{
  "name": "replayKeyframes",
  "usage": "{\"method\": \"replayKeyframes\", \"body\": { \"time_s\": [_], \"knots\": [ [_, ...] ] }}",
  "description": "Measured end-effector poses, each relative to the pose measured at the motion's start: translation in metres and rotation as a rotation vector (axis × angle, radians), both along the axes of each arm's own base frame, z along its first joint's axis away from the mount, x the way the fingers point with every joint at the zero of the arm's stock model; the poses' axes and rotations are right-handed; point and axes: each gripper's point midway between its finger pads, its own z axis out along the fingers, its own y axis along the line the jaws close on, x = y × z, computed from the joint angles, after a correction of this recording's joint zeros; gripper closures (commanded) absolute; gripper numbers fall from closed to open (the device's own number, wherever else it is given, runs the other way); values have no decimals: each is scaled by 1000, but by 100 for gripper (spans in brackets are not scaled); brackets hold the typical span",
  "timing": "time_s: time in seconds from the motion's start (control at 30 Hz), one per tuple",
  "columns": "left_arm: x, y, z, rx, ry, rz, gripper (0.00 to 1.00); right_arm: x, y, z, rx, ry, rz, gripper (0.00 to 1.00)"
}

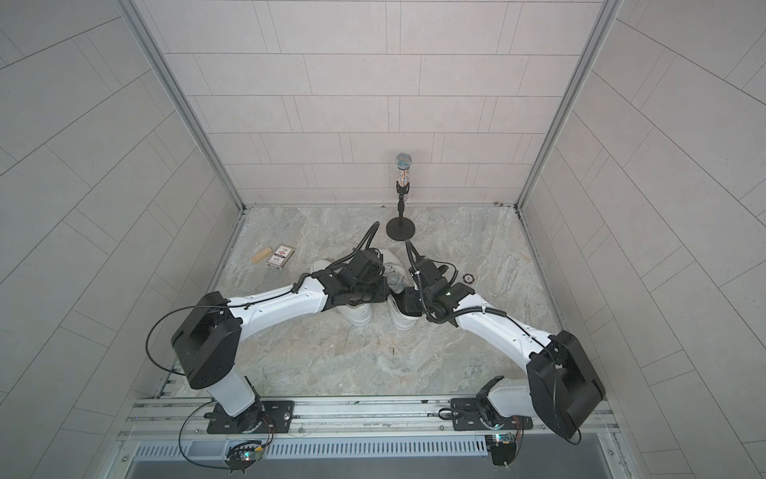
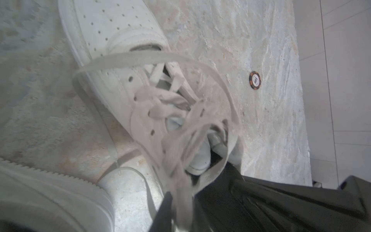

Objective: Insert the insole into the shoe

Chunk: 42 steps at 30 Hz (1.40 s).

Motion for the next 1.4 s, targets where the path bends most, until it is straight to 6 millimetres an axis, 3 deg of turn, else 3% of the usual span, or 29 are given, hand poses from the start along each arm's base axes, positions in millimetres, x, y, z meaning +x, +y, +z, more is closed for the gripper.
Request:
{"method": "replayKeyframes", "body": {
  "time_s": [0.1,0.2,0.33,0.53,0.73,0.9,1.07,1.2,1.4],
  "knots": [
    [-2,-3,11,19,-9,-43,56,2,-4,1,-12,-11,-10,70],
    [-2,-5,28,45,-35,-89,55,0,-8,4,5,0,-27,61],
    [3,-10,55,69,-97,-160,62,-1,-19,22,72,-8,-87,58],
    [15,-30,77,123,-251,-372,69,2,-67,49,185,-45,-278,57],
    [10,-49,55,231,-288,-699,63,-9,-95,49,207,-22,-387,56],
    [-1,-39,25,344,-255,-857,69,-17,-101,40,213,19,-416,56],
    [-5,-30,12,421,-252,-925,73,-19,-100,38,225,33,-413,55],
    [-2,-35,6,469,-264,-942,74,-18,-99,39,239,38,-407,55],
    [2,-49,-6,540,-294,-962,66,-18,-97,36,254,51,-399,55]
  ]
}}
